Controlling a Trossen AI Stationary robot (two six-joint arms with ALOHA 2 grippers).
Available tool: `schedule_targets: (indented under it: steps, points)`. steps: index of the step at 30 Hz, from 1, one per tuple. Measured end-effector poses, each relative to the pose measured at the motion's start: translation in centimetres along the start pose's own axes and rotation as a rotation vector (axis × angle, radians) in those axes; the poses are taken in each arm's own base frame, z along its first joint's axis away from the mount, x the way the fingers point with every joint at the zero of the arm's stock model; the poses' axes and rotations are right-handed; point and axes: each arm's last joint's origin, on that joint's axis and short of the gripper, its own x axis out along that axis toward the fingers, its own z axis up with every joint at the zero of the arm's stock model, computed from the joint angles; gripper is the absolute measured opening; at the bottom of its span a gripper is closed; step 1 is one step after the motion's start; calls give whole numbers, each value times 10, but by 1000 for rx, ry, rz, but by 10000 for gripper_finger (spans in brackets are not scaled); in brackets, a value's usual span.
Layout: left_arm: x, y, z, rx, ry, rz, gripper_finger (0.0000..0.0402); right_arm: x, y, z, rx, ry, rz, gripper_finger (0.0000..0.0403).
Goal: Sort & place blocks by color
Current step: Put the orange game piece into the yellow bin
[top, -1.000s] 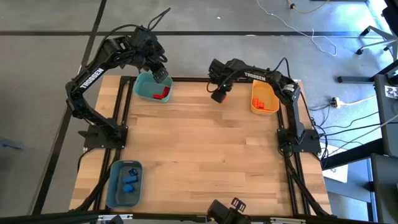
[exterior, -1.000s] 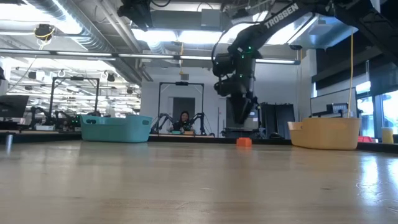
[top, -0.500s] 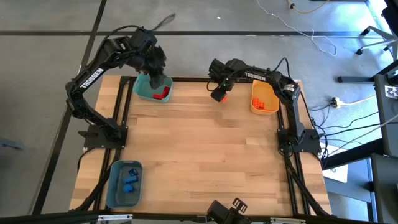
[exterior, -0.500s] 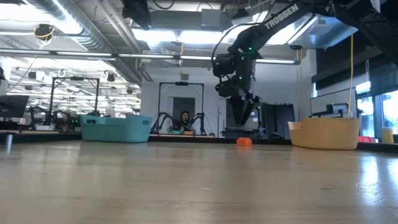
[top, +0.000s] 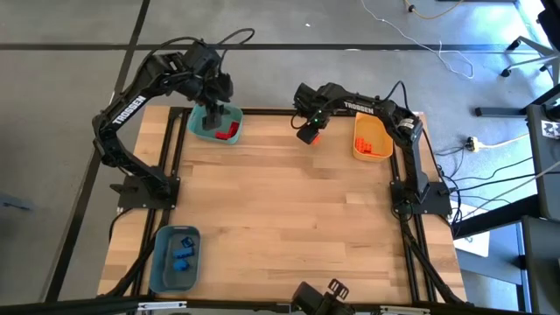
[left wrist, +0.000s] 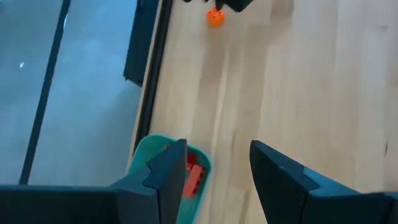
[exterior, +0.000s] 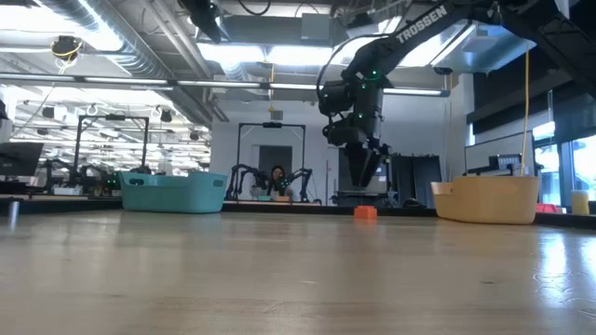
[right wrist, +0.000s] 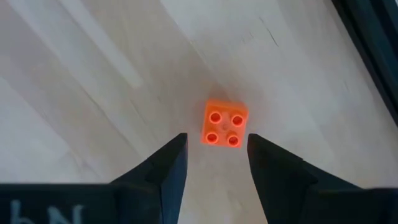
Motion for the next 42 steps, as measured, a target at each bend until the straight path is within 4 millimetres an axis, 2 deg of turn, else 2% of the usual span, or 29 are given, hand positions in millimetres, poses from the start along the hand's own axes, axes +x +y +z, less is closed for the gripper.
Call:
schedule_targets:
  steps: [8,26,36,39,42]
  points:
    - [0,1,0,-89,10,23,169,0,0,0,0,2,0,168]
    - [0,1,0,-90,10,25,169,0,1,0,4,1,2,168]
    - [0,1,0,-90,10,25,169,0,3,0,97,8,55,168]
    - [0,1,0,-90,10,25,169,0,5,-1,98,11,52,181]
    - [0,1,0,-90,10,25,169,0,7,-3,70,37,44,216]
